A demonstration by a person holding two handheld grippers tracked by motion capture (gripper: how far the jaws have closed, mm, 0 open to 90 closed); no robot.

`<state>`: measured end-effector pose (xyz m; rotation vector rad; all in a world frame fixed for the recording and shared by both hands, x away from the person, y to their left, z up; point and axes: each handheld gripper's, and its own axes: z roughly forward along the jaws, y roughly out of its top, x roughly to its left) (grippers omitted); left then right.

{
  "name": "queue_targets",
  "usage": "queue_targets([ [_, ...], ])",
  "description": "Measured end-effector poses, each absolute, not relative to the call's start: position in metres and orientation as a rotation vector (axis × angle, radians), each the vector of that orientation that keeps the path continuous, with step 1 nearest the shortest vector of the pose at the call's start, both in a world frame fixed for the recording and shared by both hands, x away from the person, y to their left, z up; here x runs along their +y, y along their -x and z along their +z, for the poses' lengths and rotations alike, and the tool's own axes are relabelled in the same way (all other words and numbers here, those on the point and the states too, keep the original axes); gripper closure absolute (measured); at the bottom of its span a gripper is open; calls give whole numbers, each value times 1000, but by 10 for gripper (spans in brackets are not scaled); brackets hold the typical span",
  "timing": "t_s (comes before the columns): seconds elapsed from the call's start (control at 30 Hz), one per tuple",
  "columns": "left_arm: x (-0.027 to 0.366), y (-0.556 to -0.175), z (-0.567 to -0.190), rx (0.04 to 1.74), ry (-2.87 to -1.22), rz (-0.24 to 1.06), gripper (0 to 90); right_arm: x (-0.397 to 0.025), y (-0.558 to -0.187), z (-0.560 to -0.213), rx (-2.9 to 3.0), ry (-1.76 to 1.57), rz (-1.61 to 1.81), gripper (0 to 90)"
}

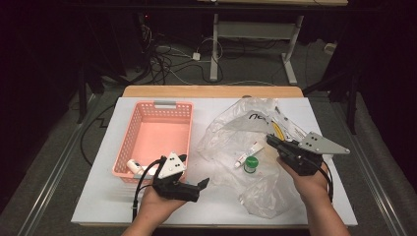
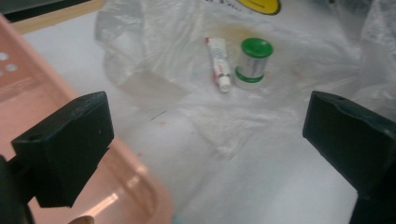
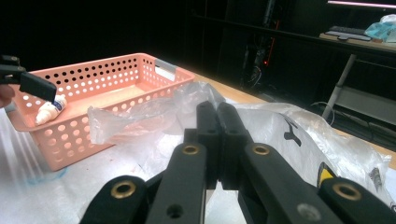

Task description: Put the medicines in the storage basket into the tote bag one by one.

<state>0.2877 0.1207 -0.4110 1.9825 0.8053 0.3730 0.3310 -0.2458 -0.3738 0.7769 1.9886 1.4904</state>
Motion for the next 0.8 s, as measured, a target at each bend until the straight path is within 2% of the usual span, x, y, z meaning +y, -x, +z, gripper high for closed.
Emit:
queue_targets([
  [0.23,150,-292,-410,872,-1953,411,36,-246,-331,-374,1988,-781,1491,900],
  [0.37,167,-294,-411,908,-1946,438,79,-246,-331,-374,1989,-781,1490,900],
  [0.6,190,-299,-411,960,-1927,450,175,-246,-331,-374,1991,-777,1488,900],
  [0.8,207,-302,-411,992,-1898,431,336,-246,-331,-375,1990,-781,1490,900],
])
